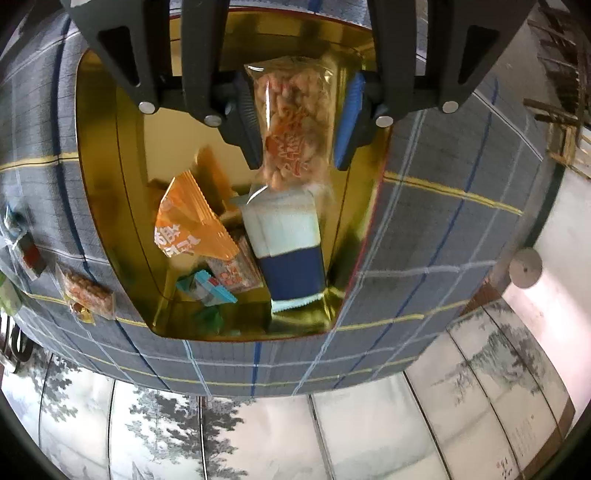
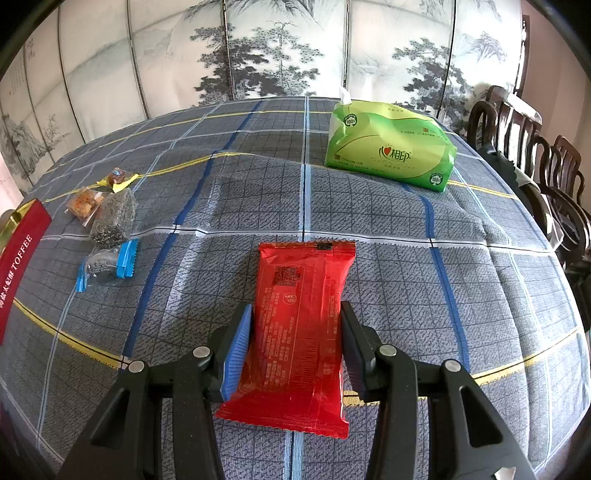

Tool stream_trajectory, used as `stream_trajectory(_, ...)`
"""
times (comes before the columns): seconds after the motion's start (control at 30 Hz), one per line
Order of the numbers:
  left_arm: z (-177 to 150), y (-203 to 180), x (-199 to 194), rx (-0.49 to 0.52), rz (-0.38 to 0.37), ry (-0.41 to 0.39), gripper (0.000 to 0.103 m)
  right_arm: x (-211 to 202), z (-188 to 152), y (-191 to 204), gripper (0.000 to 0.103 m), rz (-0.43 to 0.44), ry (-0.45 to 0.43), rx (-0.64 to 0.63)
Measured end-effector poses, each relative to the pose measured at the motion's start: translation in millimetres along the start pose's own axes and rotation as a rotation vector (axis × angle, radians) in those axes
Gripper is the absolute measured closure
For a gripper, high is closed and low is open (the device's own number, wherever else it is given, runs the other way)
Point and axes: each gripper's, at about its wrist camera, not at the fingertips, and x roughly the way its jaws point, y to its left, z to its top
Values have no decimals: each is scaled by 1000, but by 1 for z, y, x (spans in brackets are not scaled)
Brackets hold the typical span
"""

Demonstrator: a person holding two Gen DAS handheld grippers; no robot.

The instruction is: Organize snacks

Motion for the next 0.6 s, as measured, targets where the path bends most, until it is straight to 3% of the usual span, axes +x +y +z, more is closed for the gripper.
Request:
stream_trajectory(0.2,5,7,-9,-12,25,-37,52,-1,-2,-3,62,-24,-12,-4)
stream_trajectory(0.6,3,9,-44,-17,47,-100,52,-21,-2,-7,64,19,-43,35)
